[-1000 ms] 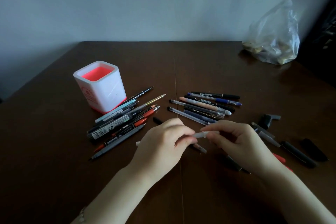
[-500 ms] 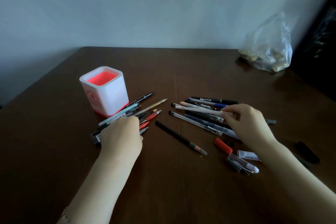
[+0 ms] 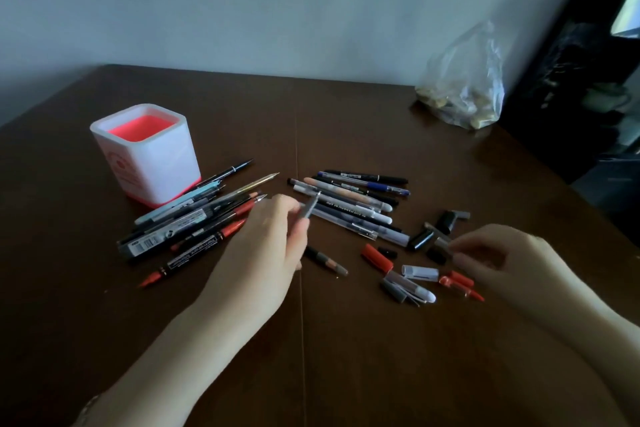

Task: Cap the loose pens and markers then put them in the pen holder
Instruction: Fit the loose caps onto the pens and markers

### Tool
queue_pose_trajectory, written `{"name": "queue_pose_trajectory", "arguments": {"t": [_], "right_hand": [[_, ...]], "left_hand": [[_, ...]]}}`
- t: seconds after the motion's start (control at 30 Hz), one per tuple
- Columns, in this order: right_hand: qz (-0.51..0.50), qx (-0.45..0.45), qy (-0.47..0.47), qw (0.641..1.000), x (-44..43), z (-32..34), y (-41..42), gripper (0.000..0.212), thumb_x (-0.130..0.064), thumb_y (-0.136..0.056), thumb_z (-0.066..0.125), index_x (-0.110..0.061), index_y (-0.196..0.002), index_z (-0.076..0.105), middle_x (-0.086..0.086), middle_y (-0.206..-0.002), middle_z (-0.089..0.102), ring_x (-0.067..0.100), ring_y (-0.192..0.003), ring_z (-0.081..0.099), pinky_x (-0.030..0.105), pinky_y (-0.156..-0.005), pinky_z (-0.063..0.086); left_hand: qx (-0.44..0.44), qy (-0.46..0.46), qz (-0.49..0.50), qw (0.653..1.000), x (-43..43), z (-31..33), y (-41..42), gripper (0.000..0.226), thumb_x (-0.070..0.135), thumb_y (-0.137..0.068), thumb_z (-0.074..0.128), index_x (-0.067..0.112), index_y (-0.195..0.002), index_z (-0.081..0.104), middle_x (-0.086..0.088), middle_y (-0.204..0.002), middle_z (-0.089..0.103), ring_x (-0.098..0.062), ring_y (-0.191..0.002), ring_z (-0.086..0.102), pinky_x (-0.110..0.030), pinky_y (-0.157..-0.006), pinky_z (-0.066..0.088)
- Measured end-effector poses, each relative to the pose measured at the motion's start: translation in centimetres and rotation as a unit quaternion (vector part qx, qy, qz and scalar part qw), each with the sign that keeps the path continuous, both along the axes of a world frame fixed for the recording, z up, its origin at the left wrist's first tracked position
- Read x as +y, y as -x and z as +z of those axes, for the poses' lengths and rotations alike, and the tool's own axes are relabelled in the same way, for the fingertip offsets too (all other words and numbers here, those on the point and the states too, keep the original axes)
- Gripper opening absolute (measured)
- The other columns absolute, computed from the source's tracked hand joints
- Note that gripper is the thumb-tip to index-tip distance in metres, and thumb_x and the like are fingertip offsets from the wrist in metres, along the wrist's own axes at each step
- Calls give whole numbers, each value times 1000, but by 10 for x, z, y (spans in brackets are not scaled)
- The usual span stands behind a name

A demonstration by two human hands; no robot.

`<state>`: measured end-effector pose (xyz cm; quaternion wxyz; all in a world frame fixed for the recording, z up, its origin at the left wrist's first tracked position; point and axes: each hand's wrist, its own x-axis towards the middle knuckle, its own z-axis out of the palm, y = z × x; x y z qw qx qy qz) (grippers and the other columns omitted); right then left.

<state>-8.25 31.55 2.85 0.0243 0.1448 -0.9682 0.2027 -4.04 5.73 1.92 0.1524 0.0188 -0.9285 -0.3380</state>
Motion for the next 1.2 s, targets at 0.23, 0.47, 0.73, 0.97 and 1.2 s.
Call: {"name": "queue_pose_trajectory", "arguments": {"t": [0.23, 0.47, 0.73, 0.97, 1.2], "right_hand": [[41, -8, -46, 998, -5, -23, -2, 24, -25, -86, 58, -30, -110, 61, -19, -98, 50, -2, -93, 46, 11, -77, 38], [43, -19, -50, 998, -15, -33, 7, 19, -32, -86, 58, -29, -104, 61, -23, -90, 43, -2, -96, 41, 17, -81, 41], [28, -8, -28, 999, -8, -29, 2, 21, -28, -87, 57, -26, -107, 61, -20, -87, 47, 2, -91, 45, 16, -79, 39], [-3, 67, 13, 998, -6, -30, -20, 20, -20, -81, 64, -23, -101, 68, -14, -90, 53, 6, -86, 53, 17, -72, 44], [53, 17, -36, 998, -52, -33, -37, 34, -43, -88, 48, -35, -121, 54, -15, -111, 48, -3, -86, 41, 10, -70, 40]], "left_hand": [[-185, -341, -68, 919, 12, -11, 2, 17, 16, -92, 50, 21, -106, 59, 1, -76, 61, -3, -54, 49, -13, -42, 36], [-295, -590, -75, 748, 5, -8, 8, 29, -9, -89, 42, 5, -99, 65, -10, -81, 70, -15, -70, 69, -28, -53, 56], [-274, -546, -108, 784, 4, -15, 8, 27, -6, -82, 55, 13, -95, 69, -7, -80, 71, -18, -75, 70, -32, -57, 58], [-229, -473, -81, 847, 12, -19, 6, 22, -1, -81, 60, 19, -90, 64, -8, -85, 71, -18, -75, 71, -31, -59, 59], [-225, -529, -63, 816, 10, -22, 10, 22, 1, -85, 55, 15, -101, 60, -8, -73, 71, -23, -76, 71, -36, -62, 60]]}}
